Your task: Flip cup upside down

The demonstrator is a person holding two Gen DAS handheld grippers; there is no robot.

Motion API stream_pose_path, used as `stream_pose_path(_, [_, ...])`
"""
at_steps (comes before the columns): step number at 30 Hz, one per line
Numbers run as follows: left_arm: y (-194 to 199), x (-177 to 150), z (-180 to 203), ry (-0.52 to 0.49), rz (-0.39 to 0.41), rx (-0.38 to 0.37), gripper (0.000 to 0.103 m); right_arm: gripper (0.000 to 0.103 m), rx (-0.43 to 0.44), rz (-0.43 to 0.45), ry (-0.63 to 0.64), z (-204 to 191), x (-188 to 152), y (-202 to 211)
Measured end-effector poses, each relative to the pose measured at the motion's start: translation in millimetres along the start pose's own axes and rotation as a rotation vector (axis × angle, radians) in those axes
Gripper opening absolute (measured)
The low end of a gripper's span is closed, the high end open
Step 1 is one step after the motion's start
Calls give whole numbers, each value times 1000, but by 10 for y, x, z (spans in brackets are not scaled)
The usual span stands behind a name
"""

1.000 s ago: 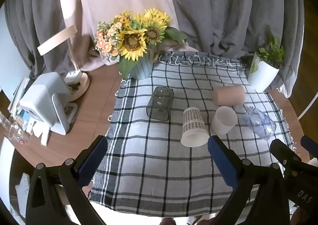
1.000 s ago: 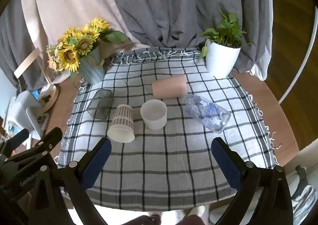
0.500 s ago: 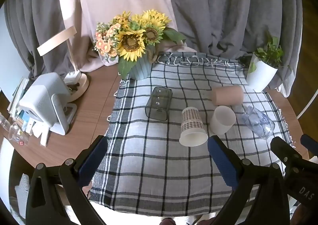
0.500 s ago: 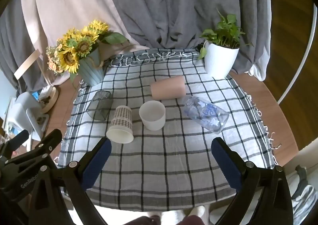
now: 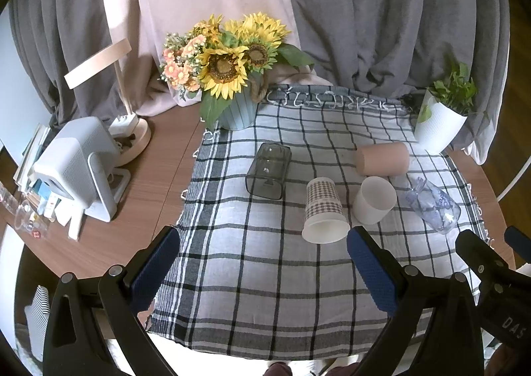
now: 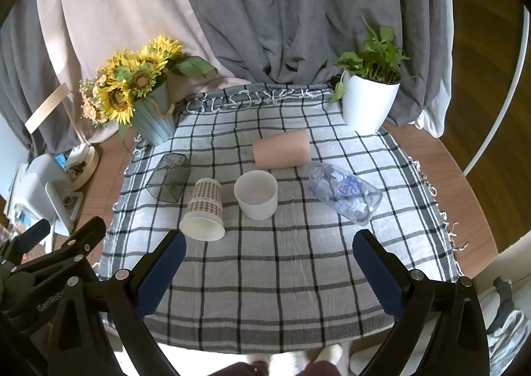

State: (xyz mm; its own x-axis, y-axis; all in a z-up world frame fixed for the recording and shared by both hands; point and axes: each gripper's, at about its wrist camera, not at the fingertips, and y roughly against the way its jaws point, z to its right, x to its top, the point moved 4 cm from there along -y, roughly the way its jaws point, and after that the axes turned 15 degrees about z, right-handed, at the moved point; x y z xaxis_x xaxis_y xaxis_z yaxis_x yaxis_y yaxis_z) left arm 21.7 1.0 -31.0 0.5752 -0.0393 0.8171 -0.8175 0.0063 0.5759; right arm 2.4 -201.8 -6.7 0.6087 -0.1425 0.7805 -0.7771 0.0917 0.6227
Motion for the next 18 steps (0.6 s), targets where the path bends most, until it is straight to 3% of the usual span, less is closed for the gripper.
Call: stream_pose_path(18, [-8, -1, -20, 2, 0, 3, 103, 102, -1, 3, 1, -24, -6, -12])
